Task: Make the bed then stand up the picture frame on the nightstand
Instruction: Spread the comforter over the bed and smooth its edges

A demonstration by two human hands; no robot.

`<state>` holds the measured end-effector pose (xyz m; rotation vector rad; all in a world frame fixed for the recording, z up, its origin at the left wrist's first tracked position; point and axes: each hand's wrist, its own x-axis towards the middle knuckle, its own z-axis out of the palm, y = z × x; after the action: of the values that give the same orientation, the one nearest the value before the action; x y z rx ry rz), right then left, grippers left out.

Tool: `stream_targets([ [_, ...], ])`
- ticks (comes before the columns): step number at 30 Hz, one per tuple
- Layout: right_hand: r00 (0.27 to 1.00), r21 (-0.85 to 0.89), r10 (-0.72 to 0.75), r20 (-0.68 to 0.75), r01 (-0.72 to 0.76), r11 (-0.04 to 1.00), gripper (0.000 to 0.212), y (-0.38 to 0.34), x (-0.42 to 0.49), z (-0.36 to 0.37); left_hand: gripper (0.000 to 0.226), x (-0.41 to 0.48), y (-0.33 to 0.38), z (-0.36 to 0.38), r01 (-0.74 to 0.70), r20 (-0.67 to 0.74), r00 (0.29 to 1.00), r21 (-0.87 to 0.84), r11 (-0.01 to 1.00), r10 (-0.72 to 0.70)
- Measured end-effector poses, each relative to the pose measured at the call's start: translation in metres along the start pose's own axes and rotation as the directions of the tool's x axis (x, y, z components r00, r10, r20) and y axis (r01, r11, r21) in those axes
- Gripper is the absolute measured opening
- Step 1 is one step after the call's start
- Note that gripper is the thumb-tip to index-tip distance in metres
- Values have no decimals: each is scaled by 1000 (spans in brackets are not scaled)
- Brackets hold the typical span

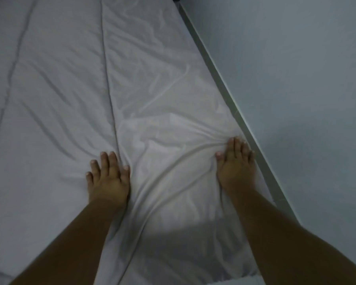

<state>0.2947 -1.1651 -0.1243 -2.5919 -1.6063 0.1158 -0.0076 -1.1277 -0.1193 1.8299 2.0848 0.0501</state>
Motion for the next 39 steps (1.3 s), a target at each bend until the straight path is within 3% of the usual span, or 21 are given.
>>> stream_targets([
  [4,959,152,-280,-30,281,947,55,-54,2,4,61,-4,59,21,-161,-11,987,-47,986,160],
  [6,944,125,-331,-4,329,936,55,-52,-1,13,61,-2,72,31,-185,-3,983,-21,983,185],
  [11,996,52,-81,21,80,995,57,28,0,14,63,0,58,38,-216,-29,975,86,973,219],
  [14,997,67,75,-5,-74,995,59,34,5,3,61,-3,72,35,-170,-6,985,41,985,170],
  [17,997,65,-62,-36,64,996,60,-5,-8,-2,60,-15,98,39,-200,-4,980,-9,980,200],
  [20,976,98,-216,32,212,972,60,-24,-31,10,61,-23,111,47,-261,17,965,42,964,261],
  [27,994,79,67,89,-74,994,60,25,-8,2,60,-23,110,49,-264,19,965,78,961,263],
  [32,982,148,-180,62,169,974,59,-13,-41,7,60,-38,119,56,-328,-7,944,90,941,330],
  [35,999,80,-13,44,9,997,59,22,-55,12,62,-44,102,52,-282,17,959,93,955,282],
  [39,981,33,67,180,-74,997,59,39,-47,-12,64,-48,75,21,-210,123,973,139,968,194],
])
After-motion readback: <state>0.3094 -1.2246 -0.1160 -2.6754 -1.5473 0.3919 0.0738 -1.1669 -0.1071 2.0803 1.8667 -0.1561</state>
